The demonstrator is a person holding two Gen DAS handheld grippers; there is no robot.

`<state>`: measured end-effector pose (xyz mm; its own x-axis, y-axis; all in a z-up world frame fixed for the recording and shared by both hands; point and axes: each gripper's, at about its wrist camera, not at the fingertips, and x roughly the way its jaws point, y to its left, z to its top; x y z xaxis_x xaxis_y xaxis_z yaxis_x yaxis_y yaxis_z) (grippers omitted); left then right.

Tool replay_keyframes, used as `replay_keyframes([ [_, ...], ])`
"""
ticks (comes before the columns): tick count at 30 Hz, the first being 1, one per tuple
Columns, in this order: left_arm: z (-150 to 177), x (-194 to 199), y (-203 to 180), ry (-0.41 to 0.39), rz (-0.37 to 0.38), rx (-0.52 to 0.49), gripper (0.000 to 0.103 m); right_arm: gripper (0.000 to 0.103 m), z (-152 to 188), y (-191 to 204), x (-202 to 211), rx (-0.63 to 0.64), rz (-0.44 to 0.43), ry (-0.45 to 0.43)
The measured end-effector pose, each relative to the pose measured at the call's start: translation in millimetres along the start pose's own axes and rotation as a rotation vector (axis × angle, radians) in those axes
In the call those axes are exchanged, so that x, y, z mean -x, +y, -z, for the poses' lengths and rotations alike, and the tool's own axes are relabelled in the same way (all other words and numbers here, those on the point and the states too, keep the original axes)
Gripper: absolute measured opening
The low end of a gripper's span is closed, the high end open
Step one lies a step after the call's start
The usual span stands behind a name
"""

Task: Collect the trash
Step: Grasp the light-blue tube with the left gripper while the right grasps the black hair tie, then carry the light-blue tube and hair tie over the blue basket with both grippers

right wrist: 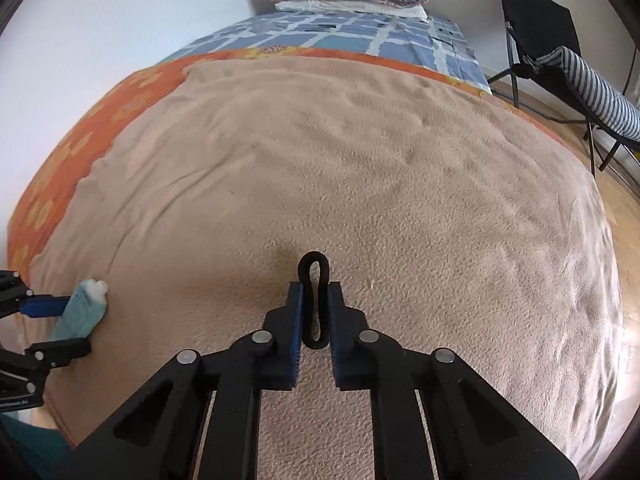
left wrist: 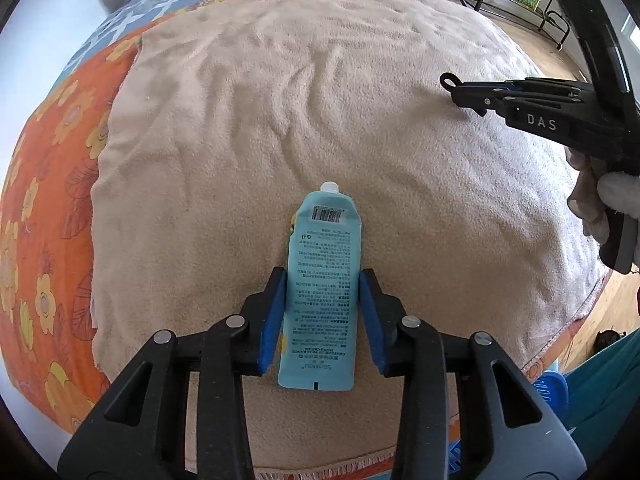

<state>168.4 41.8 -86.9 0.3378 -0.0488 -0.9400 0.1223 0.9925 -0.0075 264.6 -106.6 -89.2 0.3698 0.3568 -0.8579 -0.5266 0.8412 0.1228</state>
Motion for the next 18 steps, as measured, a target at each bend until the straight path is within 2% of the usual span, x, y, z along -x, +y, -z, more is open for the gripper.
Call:
replay_keyframes([
  [10,0,11,-1,-0.037,0.001,0.015,0.037,0.008,-2,-2,25,-0.034,-0.041,-0.055],
  [18,0,-7,-7,0.005,0.0,-0.004,0.038,0.008,4,2,38,-0.023,-0.058,-0.063],
])
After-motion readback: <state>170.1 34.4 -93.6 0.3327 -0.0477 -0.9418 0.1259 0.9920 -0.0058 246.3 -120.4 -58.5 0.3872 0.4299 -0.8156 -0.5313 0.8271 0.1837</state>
